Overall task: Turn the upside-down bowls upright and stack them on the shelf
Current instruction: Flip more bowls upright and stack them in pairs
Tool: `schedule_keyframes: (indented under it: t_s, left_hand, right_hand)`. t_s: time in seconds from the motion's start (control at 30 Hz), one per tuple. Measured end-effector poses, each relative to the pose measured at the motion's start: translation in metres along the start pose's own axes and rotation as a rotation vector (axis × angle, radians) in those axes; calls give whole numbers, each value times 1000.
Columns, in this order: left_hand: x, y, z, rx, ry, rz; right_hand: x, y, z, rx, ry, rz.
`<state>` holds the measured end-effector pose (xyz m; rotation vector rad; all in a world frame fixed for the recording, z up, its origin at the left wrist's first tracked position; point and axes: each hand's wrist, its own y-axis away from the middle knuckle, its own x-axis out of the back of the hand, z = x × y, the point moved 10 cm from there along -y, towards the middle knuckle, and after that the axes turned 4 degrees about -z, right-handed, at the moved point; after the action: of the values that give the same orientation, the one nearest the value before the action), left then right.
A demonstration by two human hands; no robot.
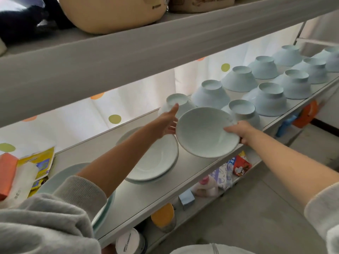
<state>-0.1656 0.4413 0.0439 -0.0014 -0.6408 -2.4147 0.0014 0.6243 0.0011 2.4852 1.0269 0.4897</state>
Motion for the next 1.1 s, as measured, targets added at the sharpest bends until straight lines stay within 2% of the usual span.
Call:
schedule_keyframes:
  t_s: [0.1,0.23,0.33,0.73,0.9,1.0,1.1]
  left_hand:
    - [-6,-7,2,-62,-141,59]
    - [-12,-19,18,-124,-696,138]
    - [-12,-26,25,-111,-903,205]
    - [-13,-57,16,146,-964,316]
    - [-3,-63,12,234,-1033,463]
    - [-2,-69,21,192,-1099,563]
    - [-10,-87,33,63,-1129,532]
  right_hand:
    - [-4,4,17,-55,6,9]
    - [-10,-3,18,-58,6,-7]
    - [-10,-13,17,-61,19,-41]
    - [-16,-51,19,-87,27,-212]
    - [-17,-57,5,-53,108,-311]
    - [-15,-63,-21,93,228,-317]
    - [-12,-62,-48,230,313,-305]
